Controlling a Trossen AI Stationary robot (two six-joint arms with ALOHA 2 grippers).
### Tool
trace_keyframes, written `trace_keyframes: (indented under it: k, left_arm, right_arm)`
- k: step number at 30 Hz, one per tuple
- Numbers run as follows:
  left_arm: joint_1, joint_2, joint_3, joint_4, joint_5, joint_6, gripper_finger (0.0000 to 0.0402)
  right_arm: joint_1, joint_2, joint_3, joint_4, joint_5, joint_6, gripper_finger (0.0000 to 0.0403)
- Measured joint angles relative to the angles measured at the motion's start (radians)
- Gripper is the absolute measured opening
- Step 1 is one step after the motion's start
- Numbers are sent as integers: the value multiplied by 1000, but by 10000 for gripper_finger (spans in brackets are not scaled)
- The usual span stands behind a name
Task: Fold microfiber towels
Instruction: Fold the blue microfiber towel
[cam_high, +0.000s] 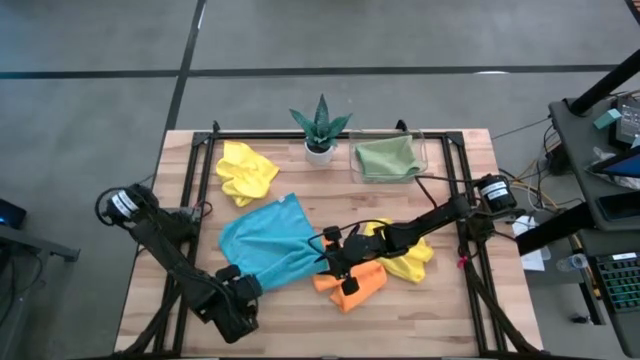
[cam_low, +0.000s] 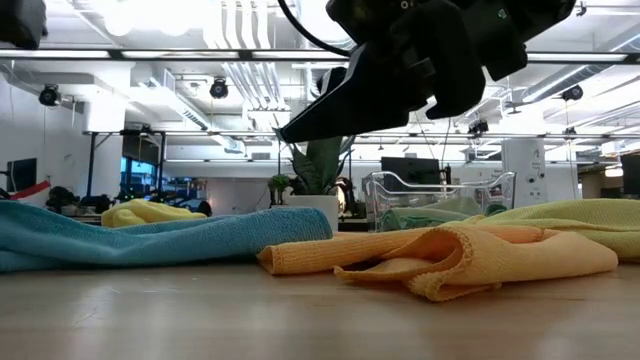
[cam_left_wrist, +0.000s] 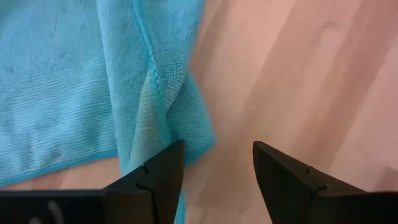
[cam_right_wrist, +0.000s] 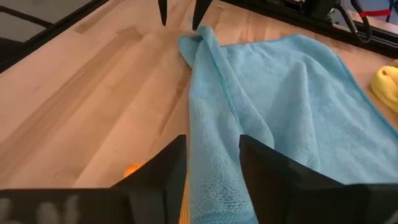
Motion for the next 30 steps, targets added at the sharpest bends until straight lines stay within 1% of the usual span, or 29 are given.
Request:
trace_keyframes:
  k: [3,8,15,24,27,30]
  left_arm:
    - [0,-20,27,-65,-28,-5,176]
    - [0,-21,19,-85,-128,-22,176]
    - [0,-19,-53,-69,-176,-177,176]
    - [2,-19,-143,117,-197,-185,174]
    - [2,-19,-149,117,-243,-185,159]
    - [2,-19,-155,117,-259,-183,131]
  right_arm:
    - [0,0,0,7,0,-1,162]
    - [0,0,0,10,1,-2,181]
    - [0,0,0,10,1,-2,183]
    - [0,0,0,10,2,-14,183]
    - [-2,0,0,13,2,-19,183]
    - [-5,0,0,13,2,-13,184]
